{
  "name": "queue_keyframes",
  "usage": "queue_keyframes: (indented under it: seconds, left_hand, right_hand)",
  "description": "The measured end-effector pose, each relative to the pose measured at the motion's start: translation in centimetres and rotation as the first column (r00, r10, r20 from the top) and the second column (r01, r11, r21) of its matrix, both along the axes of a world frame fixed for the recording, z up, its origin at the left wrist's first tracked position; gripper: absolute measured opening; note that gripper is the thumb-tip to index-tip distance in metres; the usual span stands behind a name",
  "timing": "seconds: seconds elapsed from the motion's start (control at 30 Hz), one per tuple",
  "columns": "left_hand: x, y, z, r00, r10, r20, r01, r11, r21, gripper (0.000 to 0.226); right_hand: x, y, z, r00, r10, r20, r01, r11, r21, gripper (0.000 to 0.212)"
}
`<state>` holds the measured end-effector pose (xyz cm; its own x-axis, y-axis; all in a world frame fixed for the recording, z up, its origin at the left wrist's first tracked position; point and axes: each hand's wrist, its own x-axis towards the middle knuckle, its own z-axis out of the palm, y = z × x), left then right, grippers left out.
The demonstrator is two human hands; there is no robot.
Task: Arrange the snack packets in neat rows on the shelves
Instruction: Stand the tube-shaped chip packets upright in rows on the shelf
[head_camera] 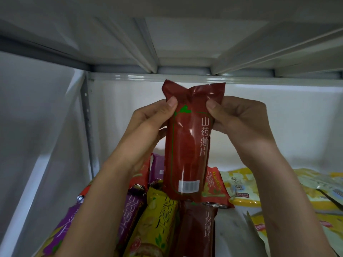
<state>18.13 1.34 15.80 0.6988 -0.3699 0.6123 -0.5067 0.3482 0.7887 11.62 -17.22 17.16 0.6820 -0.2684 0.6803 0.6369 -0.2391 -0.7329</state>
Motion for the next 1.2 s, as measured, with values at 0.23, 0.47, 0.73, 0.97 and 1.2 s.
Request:
queue_keyframes:
  seconds: [0.23,0.47,0.73,0.97,1.2]
  left_hand:
    - [-0.2,0.1,0.2,0.992,0.129,0.016,-0.126,0.985,-0.121,0.025]
    - [-0.5,0.7,0.9,0.989,0.13,-0.068,-0.138,0.983,-0.124,0.03]
    - [-0.7,0.9,1.0,0.975,0.212,-0.067,-0.221,0.957,-0.187,0.019]
    - [-0.9,0.5,0.9,0.993,0.071,-0.095,-0.077,0.995,-0.06,0.048]
    - [-0.6,0.2,0.7,0.986,0.152,-0.072,-0.161,0.977,-0.138,0.045]
  right_hand:
    - [-1.1,0.1,0.2,0.968,0.136,-0.212,-0.171,0.972,-0.158,0.029]
    - [-0.8,0.2,-0.2,0.957,0.143,-0.251,-0.209,0.942,-0.262,0.028]
    - [-0.7,-0.1,-0.5,0.883,0.089,-0.461,-0.304,0.857,-0.417,0.037]
    - [-0.8,-0.3,-0.4,0.908,0.091,-0.408,-0.247,0.904,-0.348,0.029]
    - [-1.3,-1.0,-0.7,0.83,0.104,-0.548,-0.389,0.812,-0.435,0.037]
